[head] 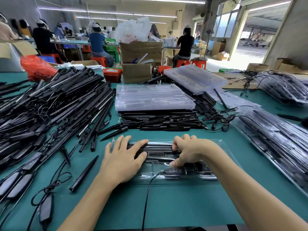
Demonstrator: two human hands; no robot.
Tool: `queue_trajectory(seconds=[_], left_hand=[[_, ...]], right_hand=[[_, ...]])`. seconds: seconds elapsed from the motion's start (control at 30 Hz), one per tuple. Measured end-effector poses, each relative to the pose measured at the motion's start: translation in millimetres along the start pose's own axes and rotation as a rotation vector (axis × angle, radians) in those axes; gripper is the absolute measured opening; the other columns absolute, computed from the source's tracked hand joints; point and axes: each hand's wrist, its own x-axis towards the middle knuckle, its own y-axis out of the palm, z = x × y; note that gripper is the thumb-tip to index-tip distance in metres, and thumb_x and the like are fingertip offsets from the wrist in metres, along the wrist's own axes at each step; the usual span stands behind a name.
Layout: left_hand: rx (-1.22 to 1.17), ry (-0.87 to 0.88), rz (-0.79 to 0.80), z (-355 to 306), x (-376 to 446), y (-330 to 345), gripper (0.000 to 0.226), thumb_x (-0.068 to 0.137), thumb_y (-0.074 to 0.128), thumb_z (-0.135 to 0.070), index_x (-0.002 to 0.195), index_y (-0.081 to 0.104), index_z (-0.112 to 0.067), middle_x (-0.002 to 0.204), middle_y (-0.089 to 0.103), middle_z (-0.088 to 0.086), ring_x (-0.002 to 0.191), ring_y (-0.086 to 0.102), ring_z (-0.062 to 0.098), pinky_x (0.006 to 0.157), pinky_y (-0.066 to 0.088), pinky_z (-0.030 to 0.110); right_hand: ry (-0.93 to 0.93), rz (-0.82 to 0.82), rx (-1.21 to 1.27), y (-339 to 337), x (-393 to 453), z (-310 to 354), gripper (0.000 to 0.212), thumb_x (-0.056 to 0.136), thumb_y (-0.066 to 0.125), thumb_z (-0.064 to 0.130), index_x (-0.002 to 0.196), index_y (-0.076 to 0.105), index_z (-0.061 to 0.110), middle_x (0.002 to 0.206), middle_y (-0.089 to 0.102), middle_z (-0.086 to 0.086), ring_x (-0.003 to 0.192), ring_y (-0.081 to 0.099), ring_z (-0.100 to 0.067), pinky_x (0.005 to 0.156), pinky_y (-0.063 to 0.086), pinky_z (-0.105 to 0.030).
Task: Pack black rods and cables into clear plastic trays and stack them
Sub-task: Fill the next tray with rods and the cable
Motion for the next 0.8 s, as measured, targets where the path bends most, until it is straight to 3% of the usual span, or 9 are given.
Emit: queue_trajectory(seconds=[0.23, 0.4, 0.47, 0.53, 0.6, 0.67, 0.73, 0.8], left_hand=[[0.024, 0.011, -0.023, -2, -2, 1, 0.052, 0.097, 0.017, -0.064, 0.148, 0.006, -0.062, 0.167, 0.006, -0.002, 0.153, -0.009, 0.015, 0.121, -0.013, 0.048], [0.002, 0.026, -0.027, -1, -1, -1, 0.052, 0.098, 0.020, -0.063, 0.149, 0.010, -0.061, 0.168, 0.007, 0.000, 0.154, -0.009, 0.015, 0.122, -0.012, 0.047], [-0.039, 0.032, -0.033, -2, -4, -5, 0.053, 0.097, 0.024, -0.065, 0.149, 0.017, -0.058, 0.167, 0.010, 0.001, 0.154, -0.007, 0.015, 0.122, -0.011, 0.047], [-0.090, 0.057, -0.050, -7, -10, -13, 0.055, 0.091, 0.031, -0.073, 0.141, 0.038, -0.051, 0.159, 0.026, -0.002, 0.151, 0.006, 0.016, 0.123, 0.000, 0.045], [-0.069, 0.126, -0.123, -13, -22, -25, 0.060, 0.077, 0.029, -0.085, 0.107, 0.054, -0.039, 0.124, 0.047, -0.012, 0.126, 0.035, 0.012, 0.111, 0.027, 0.036], [0.008, 0.192, -0.159, -22, -39, -39, 0.068, 0.066, 0.025, -0.091, 0.076, 0.053, -0.029, 0.086, 0.052, -0.017, 0.088, 0.048, 0.004, 0.081, 0.039, 0.025], [0.064, 0.160, 0.002, -30, -57, -53, 0.079, 0.056, 0.036, -0.095, 0.065, 0.056, -0.020, 0.062, 0.058, -0.010, 0.063, 0.053, 0.001, 0.058, 0.037, 0.021], [0.124, 0.125, 0.242, -39, -73, -63, 0.073, 0.052, 0.051, -0.090, 0.064, 0.056, -0.019, 0.057, 0.058, -0.007, 0.056, 0.053, 0.002, 0.051, 0.035, 0.022]], right_hand=[[0.052, -0.065, -0.049, 6, 0, 10, 0.073, 0.083, 0.071, 0.058, 0.134, 0.037, 0.018, 0.139, 0.036, -0.009, 0.131, 0.031, -0.028, 0.108, 0.037, -0.045], [0.069, -0.085, -0.071, 8, 1, 11, 0.079, 0.082, 0.070, 0.060, 0.137, 0.035, 0.014, 0.142, 0.035, -0.011, 0.134, 0.030, -0.030, 0.111, 0.035, -0.047], [0.060, -0.085, -0.042, 8, 1, 9, 0.078, 0.082, 0.071, 0.060, 0.136, 0.036, 0.016, 0.141, 0.036, -0.009, 0.133, 0.030, -0.029, 0.110, 0.036, -0.046], [0.050, -0.074, -0.011, 7, 2, 6, 0.077, 0.081, 0.072, 0.060, 0.136, 0.037, 0.019, 0.139, 0.036, -0.008, 0.132, 0.030, -0.028, 0.108, 0.036, -0.044], [0.047, -0.063, 0.005, 6, 2, 4, 0.076, 0.080, 0.072, 0.060, 0.136, 0.038, 0.021, 0.138, 0.036, -0.006, 0.131, 0.031, -0.027, 0.107, 0.036, -0.044], [0.045, -0.059, 0.012, 5, 3, 3, 0.076, 0.080, 0.073, 0.060, 0.135, 0.039, 0.022, 0.138, 0.036, -0.006, 0.131, 0.031, -0.027, 0.107, 0.036, -0.043], [0.042, -0.056, 0.013, 5, 4, 3, 0.076, 0.080, 0.073, 0.060, 0.136, 0.039, 0.021, 0.138, 0.037, -0.006, 0.130, 0.031, -0.027, 0.107, 0.036, -0.044], [0.043, -0.054, 0.016, 5, 4, 3, 0.077, 0.080, 0.073, 0.061, 0.137, 0.039, 0.022, 0.138, 0.037, -0.006, 0.131, 0.031, -0.028, 0.108, 0.035, -0.044]])
